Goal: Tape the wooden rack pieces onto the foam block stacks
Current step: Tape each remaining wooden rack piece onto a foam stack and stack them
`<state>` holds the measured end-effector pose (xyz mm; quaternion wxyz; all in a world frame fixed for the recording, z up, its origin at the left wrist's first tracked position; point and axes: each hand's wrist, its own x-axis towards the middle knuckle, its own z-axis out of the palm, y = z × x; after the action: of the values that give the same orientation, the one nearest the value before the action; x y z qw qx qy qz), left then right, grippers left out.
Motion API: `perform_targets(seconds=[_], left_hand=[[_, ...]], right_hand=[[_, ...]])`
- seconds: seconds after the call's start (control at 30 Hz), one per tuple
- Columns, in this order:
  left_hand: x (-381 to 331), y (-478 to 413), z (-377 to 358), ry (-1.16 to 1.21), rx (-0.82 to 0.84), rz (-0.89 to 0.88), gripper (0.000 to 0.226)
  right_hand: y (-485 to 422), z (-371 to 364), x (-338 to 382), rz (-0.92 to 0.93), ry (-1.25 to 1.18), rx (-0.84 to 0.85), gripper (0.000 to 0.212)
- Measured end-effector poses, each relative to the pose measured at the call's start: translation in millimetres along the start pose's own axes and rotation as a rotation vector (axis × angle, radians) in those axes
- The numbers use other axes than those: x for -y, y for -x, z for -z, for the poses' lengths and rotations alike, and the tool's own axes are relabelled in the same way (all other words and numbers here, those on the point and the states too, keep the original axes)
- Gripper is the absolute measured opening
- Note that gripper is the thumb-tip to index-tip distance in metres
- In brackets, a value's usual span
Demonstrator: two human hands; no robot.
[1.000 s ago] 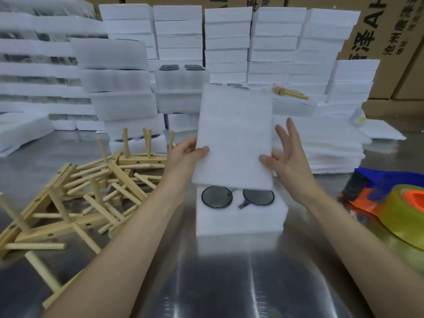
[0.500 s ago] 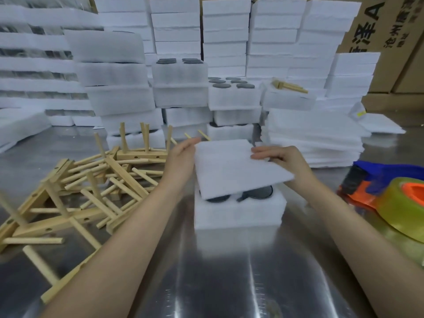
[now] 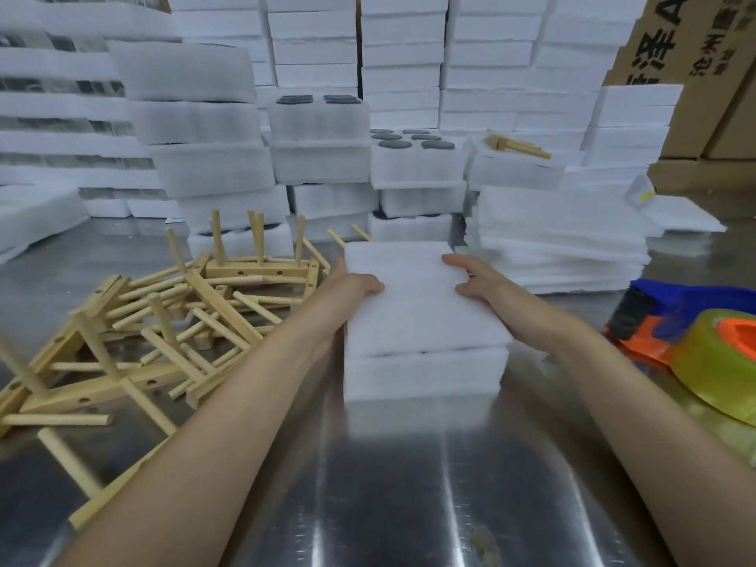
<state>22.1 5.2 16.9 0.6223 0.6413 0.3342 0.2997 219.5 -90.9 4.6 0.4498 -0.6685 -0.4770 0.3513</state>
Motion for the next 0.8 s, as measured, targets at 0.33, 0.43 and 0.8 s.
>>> perform_targets(seconds=[0.33,0.43,0.8], left_hand=[[-4,-1,-5,0.045,-0.120,0.095,0.033],[-7,0,-6,0.062,-0.134,0.108,0.026],[-1,-8,2,0.054,-0.046,0.111,0.055]], right_hand=[[7,-10,11,0.038,0.019,-0.003,0.041],[9,-10,12,0.032,0.020,-0.003,0.041],[11,-10,14,0.034,0.056,0.026,0.038]])
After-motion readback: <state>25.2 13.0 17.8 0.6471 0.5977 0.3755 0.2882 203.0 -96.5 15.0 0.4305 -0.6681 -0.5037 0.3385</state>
